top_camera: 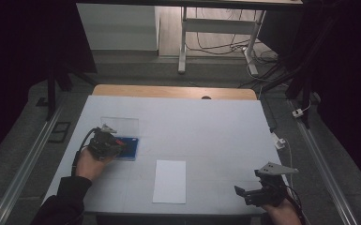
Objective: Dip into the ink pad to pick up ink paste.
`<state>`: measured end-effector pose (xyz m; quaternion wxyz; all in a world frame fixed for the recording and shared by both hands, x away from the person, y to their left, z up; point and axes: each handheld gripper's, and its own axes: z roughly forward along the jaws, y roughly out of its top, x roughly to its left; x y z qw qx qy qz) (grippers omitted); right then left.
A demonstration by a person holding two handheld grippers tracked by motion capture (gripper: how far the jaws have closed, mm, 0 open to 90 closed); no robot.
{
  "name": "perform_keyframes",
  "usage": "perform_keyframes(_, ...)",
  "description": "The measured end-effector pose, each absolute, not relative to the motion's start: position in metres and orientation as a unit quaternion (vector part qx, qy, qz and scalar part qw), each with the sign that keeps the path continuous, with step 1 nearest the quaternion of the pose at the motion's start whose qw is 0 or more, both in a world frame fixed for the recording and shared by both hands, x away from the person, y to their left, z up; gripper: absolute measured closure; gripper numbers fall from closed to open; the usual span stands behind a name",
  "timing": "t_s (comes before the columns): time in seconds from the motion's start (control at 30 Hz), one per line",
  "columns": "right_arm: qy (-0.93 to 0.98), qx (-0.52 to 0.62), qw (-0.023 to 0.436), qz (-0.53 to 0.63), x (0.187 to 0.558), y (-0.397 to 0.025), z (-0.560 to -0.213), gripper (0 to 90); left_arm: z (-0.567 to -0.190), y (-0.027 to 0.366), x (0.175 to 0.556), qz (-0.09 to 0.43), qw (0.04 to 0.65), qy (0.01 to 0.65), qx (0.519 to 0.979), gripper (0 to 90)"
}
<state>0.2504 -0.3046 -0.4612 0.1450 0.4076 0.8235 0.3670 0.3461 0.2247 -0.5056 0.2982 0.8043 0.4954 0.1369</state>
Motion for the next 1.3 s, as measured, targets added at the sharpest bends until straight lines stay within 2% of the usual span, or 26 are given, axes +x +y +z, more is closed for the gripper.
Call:
perform_keyframes(0.17,0.824,0.407,0.145,0.366,0.250,-0.304,-0.461,0.3,-0.507,0.225,0.345,0.140,0.300,0.493,0.804,58.7)
perform_keyframes(0.4,0.825,0.407,0.144,0.364,0.251,-0.304,-0.461,0.4,-0.508,0.215,0.339,0.178,0.281,0.483,0.810,58.8)
perform_keyframes(0.57,0.826,0.407,0.143,0.363,0.251,-0.304,-0.462,0.5,-0.508,0.215,0.339,0.178,0.281,0.483,0.810,58.8)
perform_keyframes(0.67,0.826,0.407,0.143,0.363,0.251,-0.304,-0.462,0.6,-0.510,0.223,0.341,0.150,0.306,0.498,0.797,58.8)
perform_keyframes(0.77,0.826,0.407,0.143,0.363,0.251,-0.304,-0.462,1.7,-0.510,0.226,0.341,0.144,0.312,0.500,0.795,58.8)
perform_keyframes(1.3,0.826,0.407,0.143,0.364,0.251,-0.305,-0.461,2.4,-0.499,0.218,0.339,0.182,0.278,0.468,0.819,58.3)
